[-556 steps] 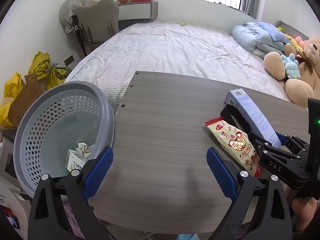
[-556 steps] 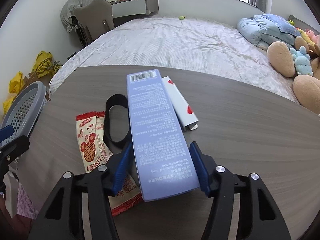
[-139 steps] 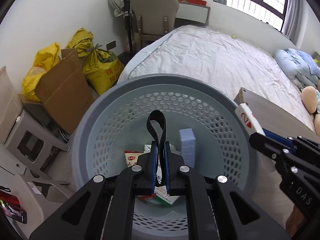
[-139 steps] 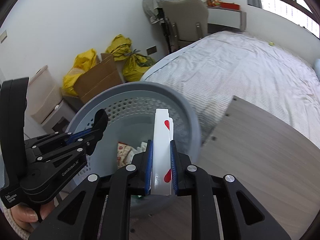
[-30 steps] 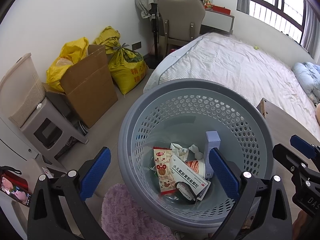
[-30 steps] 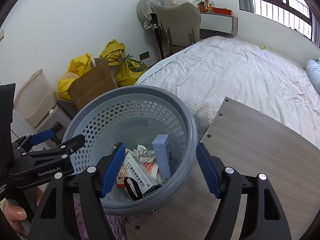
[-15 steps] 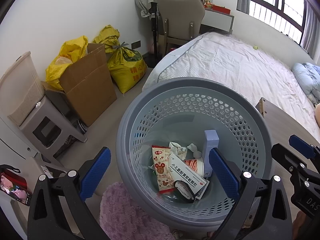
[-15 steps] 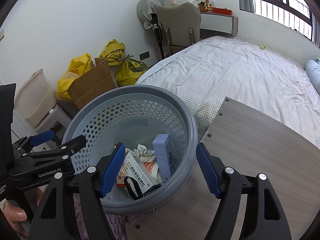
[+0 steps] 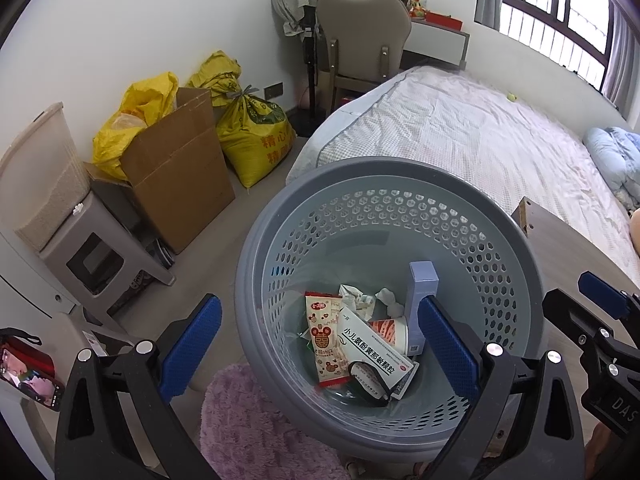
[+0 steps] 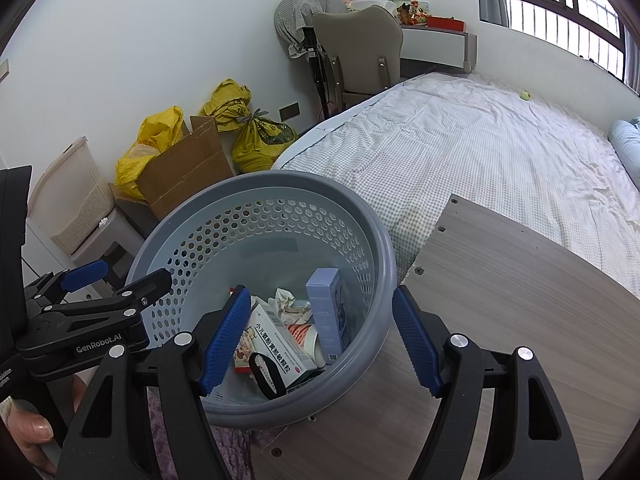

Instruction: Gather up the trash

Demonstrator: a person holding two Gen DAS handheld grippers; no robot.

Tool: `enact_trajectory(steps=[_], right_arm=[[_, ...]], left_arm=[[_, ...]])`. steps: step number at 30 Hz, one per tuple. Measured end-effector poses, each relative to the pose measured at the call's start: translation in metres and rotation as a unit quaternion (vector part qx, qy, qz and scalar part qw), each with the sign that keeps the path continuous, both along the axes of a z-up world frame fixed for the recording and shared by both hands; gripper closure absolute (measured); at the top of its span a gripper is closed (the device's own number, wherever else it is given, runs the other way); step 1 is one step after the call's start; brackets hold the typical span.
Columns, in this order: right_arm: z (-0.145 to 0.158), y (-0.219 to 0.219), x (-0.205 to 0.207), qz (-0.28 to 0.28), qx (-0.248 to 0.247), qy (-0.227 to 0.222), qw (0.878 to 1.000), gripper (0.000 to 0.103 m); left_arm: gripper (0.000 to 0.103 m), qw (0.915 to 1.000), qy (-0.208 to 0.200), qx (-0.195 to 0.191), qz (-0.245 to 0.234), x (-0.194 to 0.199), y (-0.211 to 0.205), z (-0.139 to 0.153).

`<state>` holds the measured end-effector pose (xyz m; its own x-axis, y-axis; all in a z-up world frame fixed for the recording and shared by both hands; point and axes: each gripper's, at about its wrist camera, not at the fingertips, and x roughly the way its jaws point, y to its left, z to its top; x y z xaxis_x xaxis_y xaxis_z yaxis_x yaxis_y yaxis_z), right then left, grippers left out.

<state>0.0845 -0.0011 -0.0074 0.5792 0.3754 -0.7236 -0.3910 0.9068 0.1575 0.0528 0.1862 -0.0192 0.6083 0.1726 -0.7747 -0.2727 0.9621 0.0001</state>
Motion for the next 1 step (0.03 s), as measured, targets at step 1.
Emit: enact_trajectory(steps=[1], right_arm=[[0.0,-0.0001,0.0,0.0,0.0,0.0,1.0,0.033]], left_arm=[[0.006,1.0,0.0,0.0,0.0,0.0,0.0003,0.0002]])
